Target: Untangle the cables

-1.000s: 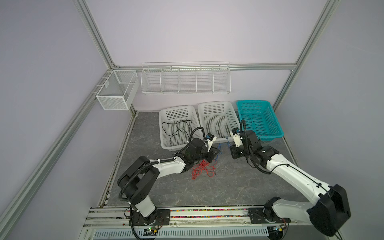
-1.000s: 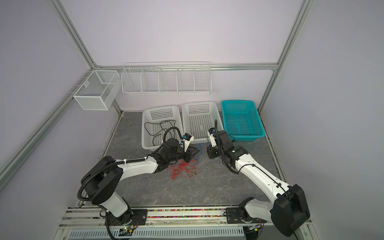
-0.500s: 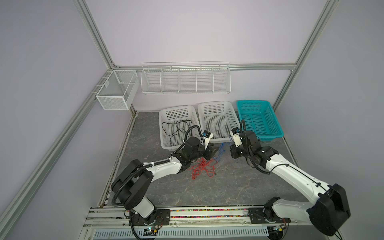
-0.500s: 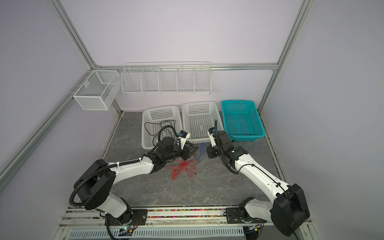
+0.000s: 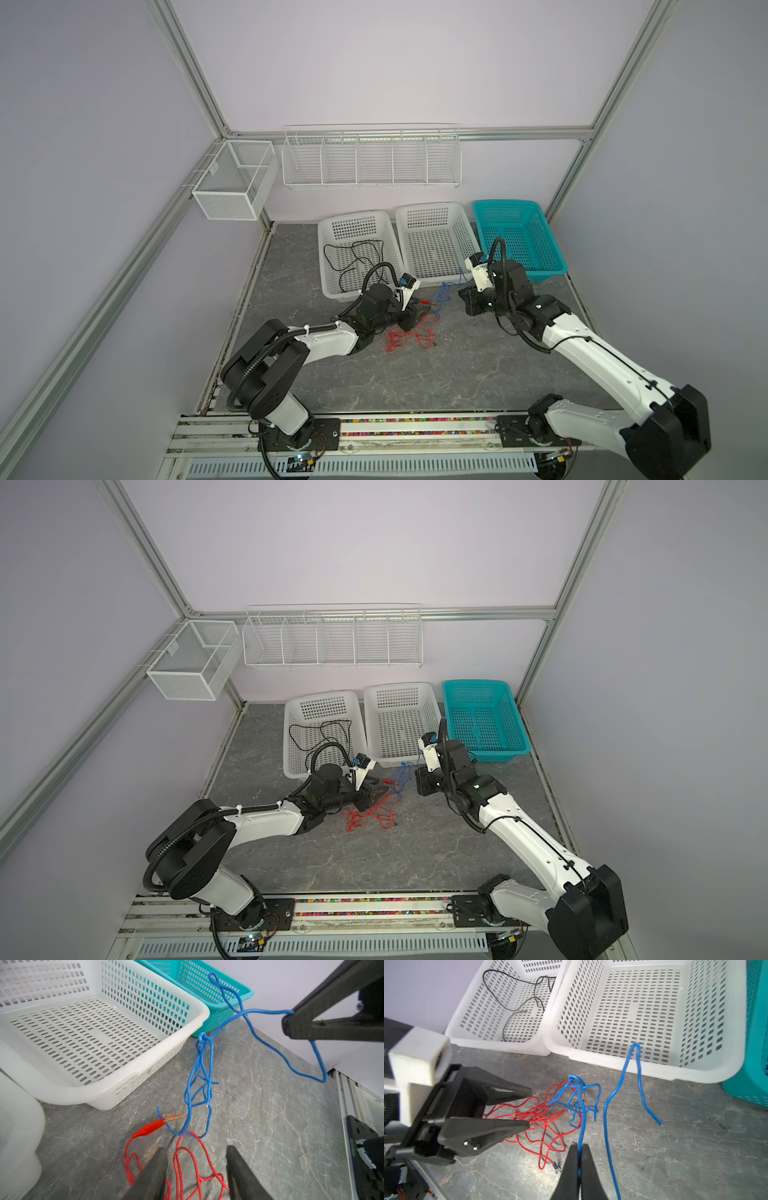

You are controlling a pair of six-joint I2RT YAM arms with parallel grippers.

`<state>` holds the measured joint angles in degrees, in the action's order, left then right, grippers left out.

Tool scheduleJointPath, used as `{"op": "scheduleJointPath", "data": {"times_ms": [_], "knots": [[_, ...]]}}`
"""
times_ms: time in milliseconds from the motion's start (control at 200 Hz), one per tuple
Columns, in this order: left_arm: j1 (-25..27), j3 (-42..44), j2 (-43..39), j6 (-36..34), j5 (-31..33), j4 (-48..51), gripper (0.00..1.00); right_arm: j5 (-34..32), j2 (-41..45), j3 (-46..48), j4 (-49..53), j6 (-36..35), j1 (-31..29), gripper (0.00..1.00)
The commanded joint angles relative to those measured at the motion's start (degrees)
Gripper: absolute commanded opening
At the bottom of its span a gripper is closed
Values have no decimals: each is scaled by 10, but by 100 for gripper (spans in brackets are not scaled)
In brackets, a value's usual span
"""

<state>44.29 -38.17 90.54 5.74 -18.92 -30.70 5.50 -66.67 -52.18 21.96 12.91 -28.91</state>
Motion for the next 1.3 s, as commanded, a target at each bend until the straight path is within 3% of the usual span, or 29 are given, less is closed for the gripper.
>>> {"op": "scheduleJointPath", "data": {"times_ms": [0, 420, 805, 965, 1095, 1295], "knots": [[6, 4, 8, -24, -2, -64, 47, 42, -1, -16, -16, 11, 3, 6], [8, 6, 49, -20, 39, -131, 43, 78, 17, -14, -17, 17, 8, 6], [20, -18, 56, -2, 8, -139, 41, 91, 26, -10, -26, 22, 7, 6], [23, -46, 57, 0, 1, -101, 28, 95, 27, -6, -31, 21, 7, 6], [23, -74, 54, 1, 0, -44, 0, 87, 26, -4, -34, 18, 7, 6], [24, -102, 30, 1, -1, 20, 0, 72, 7, 4, -37, 8, 1, 6]]}}
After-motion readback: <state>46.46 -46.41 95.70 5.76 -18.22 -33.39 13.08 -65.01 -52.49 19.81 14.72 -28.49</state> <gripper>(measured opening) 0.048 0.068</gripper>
